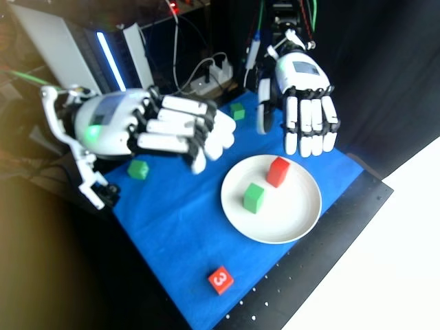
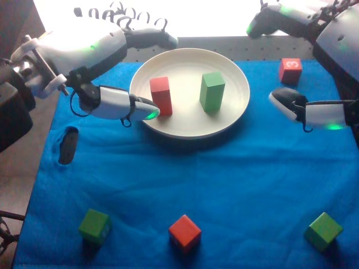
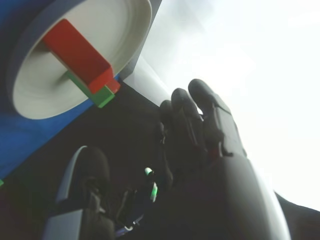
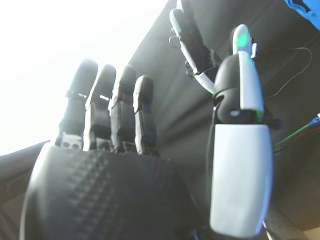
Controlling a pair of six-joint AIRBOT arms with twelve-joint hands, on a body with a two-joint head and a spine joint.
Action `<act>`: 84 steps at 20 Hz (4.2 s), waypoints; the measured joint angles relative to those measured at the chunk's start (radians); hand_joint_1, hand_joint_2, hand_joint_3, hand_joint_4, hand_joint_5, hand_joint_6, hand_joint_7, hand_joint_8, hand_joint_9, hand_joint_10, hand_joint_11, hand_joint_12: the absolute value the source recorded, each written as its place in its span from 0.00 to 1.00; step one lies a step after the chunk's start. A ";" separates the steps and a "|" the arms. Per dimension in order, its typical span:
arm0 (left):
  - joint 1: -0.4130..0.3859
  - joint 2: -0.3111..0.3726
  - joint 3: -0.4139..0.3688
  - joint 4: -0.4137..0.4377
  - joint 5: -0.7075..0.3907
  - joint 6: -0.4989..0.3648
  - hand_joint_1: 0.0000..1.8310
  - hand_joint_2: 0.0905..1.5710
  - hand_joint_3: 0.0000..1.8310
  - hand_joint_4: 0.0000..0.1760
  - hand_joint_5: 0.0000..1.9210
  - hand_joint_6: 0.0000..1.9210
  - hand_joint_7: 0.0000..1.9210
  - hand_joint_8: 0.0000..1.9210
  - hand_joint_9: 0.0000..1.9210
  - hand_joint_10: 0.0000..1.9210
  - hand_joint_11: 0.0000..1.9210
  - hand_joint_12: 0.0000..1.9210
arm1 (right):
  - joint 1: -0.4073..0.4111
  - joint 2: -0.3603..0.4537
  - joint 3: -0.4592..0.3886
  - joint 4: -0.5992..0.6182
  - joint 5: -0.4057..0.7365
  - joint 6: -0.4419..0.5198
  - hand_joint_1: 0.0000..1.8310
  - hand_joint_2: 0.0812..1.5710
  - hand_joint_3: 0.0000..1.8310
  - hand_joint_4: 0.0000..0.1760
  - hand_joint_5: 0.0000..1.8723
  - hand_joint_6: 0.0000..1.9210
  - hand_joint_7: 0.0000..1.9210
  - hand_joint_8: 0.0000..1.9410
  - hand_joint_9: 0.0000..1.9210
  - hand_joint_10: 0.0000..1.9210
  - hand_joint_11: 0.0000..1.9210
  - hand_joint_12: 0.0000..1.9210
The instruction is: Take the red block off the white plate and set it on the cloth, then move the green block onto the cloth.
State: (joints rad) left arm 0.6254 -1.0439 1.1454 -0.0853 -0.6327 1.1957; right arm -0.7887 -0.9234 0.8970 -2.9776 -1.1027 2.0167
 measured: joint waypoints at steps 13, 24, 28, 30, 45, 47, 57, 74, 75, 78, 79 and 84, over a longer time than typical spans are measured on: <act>0.000 -0.027 0.040 -0.026 0.026 0.000 0.46 0.62 0.00 0.45 0.19 0.01 0.17 0.00 0.03 0.34 0.00 0.63 | -0.008 -0.013 0.021 0.024 -0.003 -0.001 0.56 0.56 0.00 0.00 0.13 0.59 0.20 0.61 0.17 0.73 0.08 0.97; -0.051 -0.146 0.156 -0.010 0.169 0.000 0.52 0.56 0.00 0.00 0.20 0.00 0.21 0.00 0.15 0.16 0.00 0.58 | -0.008 -0.014 0.021 0.026 -0.005 -0.001 0.62 0.55 0.00 0.00 0.16 0.52 0.21 0.55 0.19 0.68 0.10 0.93; -0.058 -0.174 0.195 -0.021 0.193 0.001 0.54 0.58 0.00 0.00 0.22 0.01 0.22 0.00 0.17 0.11 0.00 0.58 | -0.008 -0.014 0.021 0.026 -0.005 -0.001 0.64 0.56 0.00 0.00 0.17 0.54 0.23 0.60 0.20 0.72 0.11 0.95; -0.059 -0.194 0.216 -0.029 0.209 -0.002 0.55 0.58 0.00 0.00 0.23 0.01 0.24 0.00 0.17 0.18 0.00 0.66 | -0.008 -0.014 0.021 0.026 -0.005 -0.001 0.64 0.55 0.00 0.00 0.17 0.52 0.23 0.55 0.20 0.68 0.12 0.93; -0.058 -0.237 0.263 -0.059 0.266 -0.001 0.64 0.76 0.00 0.00 0.35 0.56 0.44 0.59 0.33 0.63 0.25 0.90 | -0.008 -0.014 0.021 0.026 -0.005 -0.001 0.65 0.58 0.00 0.00 0.19 0.53 0.26 0.55 0.24 0.67 0.14 0.94; -0.058 -0.237 0.267 -0.067 0.268 -0.002 0.66 0.79 0.00 0.00 0.31 0.68 0.44 0.76 0.41 0.78 0.33 0.99 | -0.008 -0.014 0.021 0.026 -0.005 -0.001 0.64 0.58 0.00 0.00 0.19 0.54 0.27 0.56 0.23 0.68 0.15 0.94; -0.058 -0.174 0.196 -0.075 0.182 -0.014 0.73 0.77 0.00 0.00 0.34 0.70 0.39 0.70 0.39 0.81 0.32 0.89 | -0.008 -0.014 0.021 0.026 -0.005 -0.001 0.66 0.58 0.00 0.00 0.19 0.52 0.26 0.53 0.22 0.66 0.14 0.92; 0.166 0.187 -0.245 0.047 -0.238 -0.017 0.71 0.79 0.00 0.00 0.34 0.66 0.37 0.77 0.35 0.80 0.27 0.80 | -0.027 -0.013 0.012 0.045 -0.005 -0.001 0.69 0.59 0.00 0.00 0.22 0.47 0.30 0.47 0.25 0.63 0.13 0.89; 0.181 0.188 -0.259 0.050 -0.240 -0.017 0.72 0.80 0.00 0.00 0.33 0.67 0.36 0.79 0.34 0.84 0.26 0.80 | -0.031 -0.013 0.012 0.050 -0.004 -0.002 0.69 0.59 0.00 0.00 0.22 0.47 0.30 0.47 0.26 0.62 0.14 0.88; 0.227 0.193 -0.282 0.067 -0.220 -0.019 0.72 0.80 0.00 0.00 0.32 0.70 0.35 0.78 0.34 0.86 0.25 0.84 | -0.031 -0.009 0.010 0.052 -0.005 -0.001 0.68 0.59 0.00 0.00 0.21 0.49 0.30 0.49 0.26 0.63 0.13 0.89; 0.229 0.193 -0.282 0.063 -0.204 -0.019 0.72 0.81 0.00 0.00 0.31 0.71 0.34 0.81 0.33 0.88 0.25 0.87 | -0.031 -0.009 0.010 0.052 -0.005 -0.001 0.68 0.59 0.00 0.00 0.22 0.49 0.30 0.48 0.26 0.63 0.13 0.90; 0.276 0.162 -0.276 0.036 -0.147 -0.019 0.72 0.81 0.00 0.00 0.31 0.72 0.35 0.80 0.33 0.85 0.21 0.82 | -0.031 -0.009 0.008 0.053 -0.005 -0.001 0.67 0.60 0.00 0.00 0.19 0.49 0.29 0.48 0.25 0.63 0.13 0.90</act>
State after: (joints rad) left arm 0.9016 -0.8818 0.8692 -0.0490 -0.7795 1.1770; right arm -0.8200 -0.9325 0.9054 -2.9250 -1.1076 2.0155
